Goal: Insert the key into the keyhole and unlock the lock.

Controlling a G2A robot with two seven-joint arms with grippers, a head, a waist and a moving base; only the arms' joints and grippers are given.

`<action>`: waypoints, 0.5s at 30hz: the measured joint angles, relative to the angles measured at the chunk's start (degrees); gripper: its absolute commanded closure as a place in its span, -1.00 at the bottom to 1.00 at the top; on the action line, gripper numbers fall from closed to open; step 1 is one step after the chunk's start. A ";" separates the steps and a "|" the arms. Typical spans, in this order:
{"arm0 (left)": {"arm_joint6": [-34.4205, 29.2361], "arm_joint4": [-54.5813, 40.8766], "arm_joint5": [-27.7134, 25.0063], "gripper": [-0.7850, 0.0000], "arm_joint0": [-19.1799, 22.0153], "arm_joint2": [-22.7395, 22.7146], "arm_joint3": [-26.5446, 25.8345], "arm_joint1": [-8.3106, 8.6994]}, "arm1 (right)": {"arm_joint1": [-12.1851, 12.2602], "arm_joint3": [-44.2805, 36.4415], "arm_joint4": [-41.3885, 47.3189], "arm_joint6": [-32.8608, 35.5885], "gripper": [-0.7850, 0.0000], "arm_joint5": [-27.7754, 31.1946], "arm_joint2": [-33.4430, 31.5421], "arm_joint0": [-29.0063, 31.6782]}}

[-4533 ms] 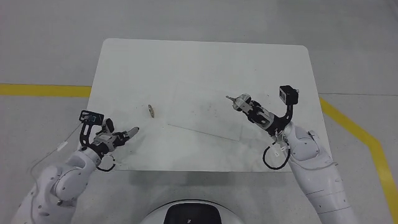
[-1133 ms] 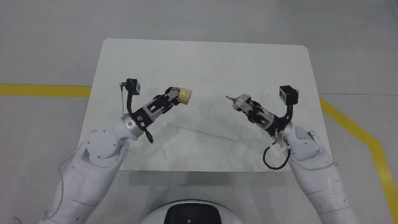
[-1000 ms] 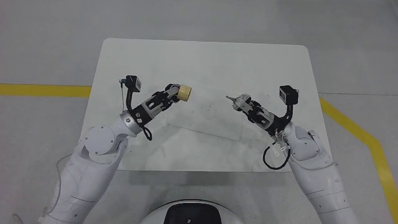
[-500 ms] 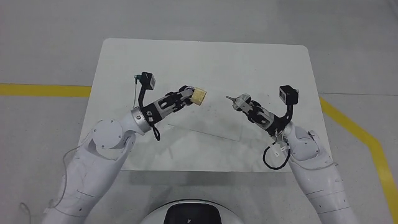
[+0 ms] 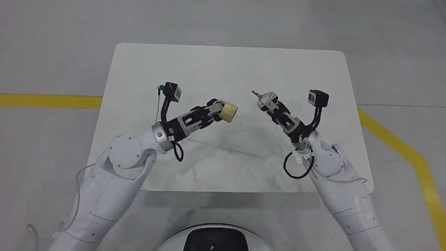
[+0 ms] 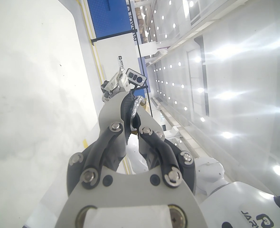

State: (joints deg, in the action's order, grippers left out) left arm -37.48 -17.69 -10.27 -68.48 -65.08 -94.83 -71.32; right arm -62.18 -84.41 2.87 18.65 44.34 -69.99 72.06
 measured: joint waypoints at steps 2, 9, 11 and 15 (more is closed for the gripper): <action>-0.51 1.05 0.41 1.00 0.82 0.64 0.74 -0.05 | -0.30 -0.22 0.47 0.12 1.00 -0.06 1.24 -0.22; -1.43 2.67 0.98 1.00 2.88 1.57 2.68 -0.19 | -0.90 -0.59 4.68 1.15 1.00 1.75 2.99 -0.28; -1.53 2.68 0.97 1.00 3.05 1.60 2.93 -0.20 | -0.91 -0.90 5.71 2.13 1.00 2.14 3.13 0.01; -2.26 3.26 1.25 1.00 3.57 1.72 3.75 -0.17 | -0.76 -1.53 8.80 5.57 1.00 3.10 3.10 0.55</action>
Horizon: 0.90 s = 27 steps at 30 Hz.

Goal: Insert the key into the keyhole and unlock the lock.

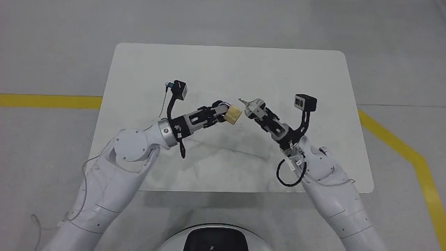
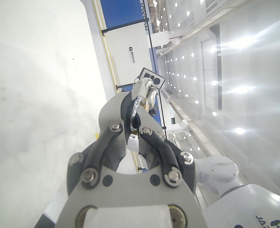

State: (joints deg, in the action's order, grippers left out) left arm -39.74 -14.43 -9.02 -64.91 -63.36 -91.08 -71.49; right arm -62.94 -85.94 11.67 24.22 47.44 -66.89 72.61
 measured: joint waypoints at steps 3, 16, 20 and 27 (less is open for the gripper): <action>-0.58 0.45 0.43 1.00 0.54 0.10 0.45 0.02 | 0.15 -0.82 0.73 2.36 1.00 0.32 -0.14 0.32; -2.86 -0.54 0.29 1.00 1.81 0.36 0.78 0.00 | -0.35 -0.30 -0.69 -2.35 1.00 -1.21 -2.28 -0.53; -3.41 -0.63 0.45 1.00 1.93 0.39 0.93 0.04 | -1.03 -0.15 -3.57 -3.77 1.00 -2.32 -0.30 -1.75; -4.00 -0.55 1.32 1.00 2.49 0.20 1.45 0.13 | -1.96 -0.51 -5.04 -3.26 1.00 -1.87 3.08 -2.93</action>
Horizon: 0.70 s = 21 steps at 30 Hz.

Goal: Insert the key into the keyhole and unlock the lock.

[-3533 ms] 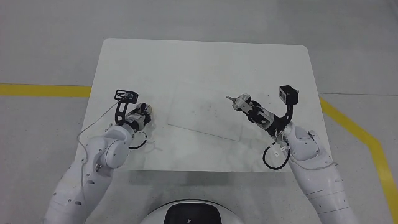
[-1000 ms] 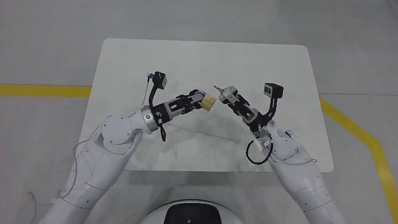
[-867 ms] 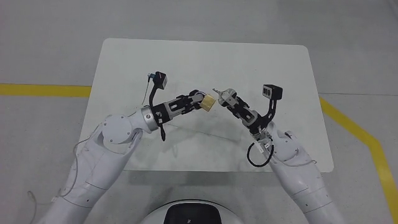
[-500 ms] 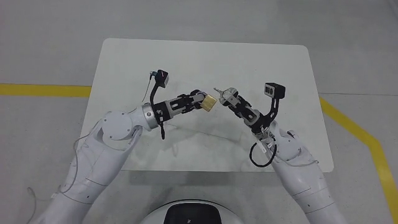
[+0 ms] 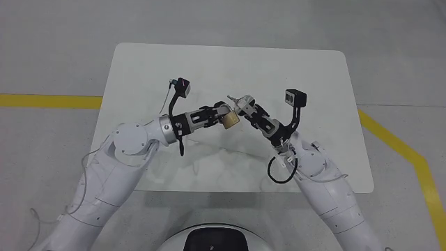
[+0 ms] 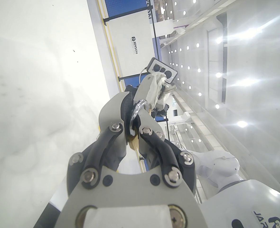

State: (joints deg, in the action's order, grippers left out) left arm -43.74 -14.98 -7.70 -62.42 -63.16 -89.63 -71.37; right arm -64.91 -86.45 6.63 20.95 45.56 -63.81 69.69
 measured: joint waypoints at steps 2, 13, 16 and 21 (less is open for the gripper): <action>0.40 -0.28 0.52 1.00 0.10 -0.03 0.24 -0.03 | -0.06 -0.09 0.33 0.44 1.00 0.45 0.17 0.08; 2.63 -11.98 9.52 1.00 0.00 0.76 2.34 -0.92 | 0.20 -0.78 0.19 -3.52 1.00 3.01 -4.84 2.24; 2.67 -16.70 14.16 1.00 -0.20 0.81 3.64 -1.16 | 0.45 -1.73 -2.35 -6.95 1.00 4.47 -8.47 3.87; 4.34 -23.75 21.07 1.00 0.60 1.63 5.93 -1.81 | 0.92 -3.82 -7.58 -11.09 1.00 5.68 -14.77 6.64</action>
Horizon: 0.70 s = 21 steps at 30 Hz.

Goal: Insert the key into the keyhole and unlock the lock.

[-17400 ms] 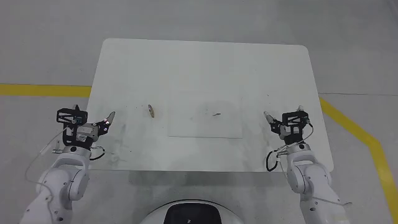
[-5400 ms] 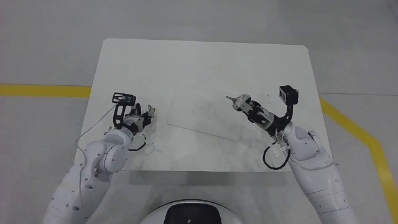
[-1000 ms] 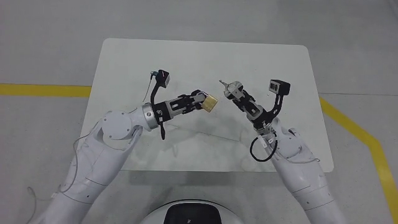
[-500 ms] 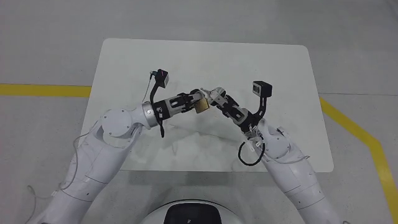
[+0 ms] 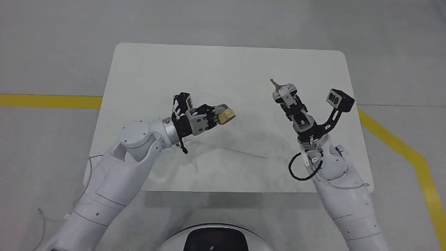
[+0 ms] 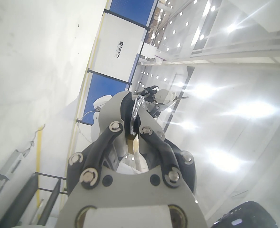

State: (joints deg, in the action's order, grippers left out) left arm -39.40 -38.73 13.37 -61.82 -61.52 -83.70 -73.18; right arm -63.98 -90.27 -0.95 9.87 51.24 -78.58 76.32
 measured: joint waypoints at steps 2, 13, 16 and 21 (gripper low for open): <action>1.08 -0.33 1.86 1.00 0.93 0.81 0.32 -0.25 | 0.14 -0.75 -3.17 -1.37 1.00 -0.18 -2.34 0.88; 2.95 0.34 1.73 1.00 2.26 2.17 -0.36 -0.68 | 0.51 -1.72 -8.17 -2.66 1.00 -1.17 -7.23 2.73; 2.96 0.34 1.73 1.00 2.26 2.17 -0.36 -0.68 | 0.50 -1.73 -8.17 -2.67 1.00 -1.17 -7.23 2.73; 2.96 0.34 1.73 1.00 2.25 2.17 -0.36 -0.68 | 0.50 -1.73 -8.17 -2.67 1.00 -1.17 -7.23 2.73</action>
State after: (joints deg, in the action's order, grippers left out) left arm -36.44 -38.39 15.10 -59.57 -59.35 -84.06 -73.86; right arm -63.48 -92.00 -9.12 7.20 50.07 -85.81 79.05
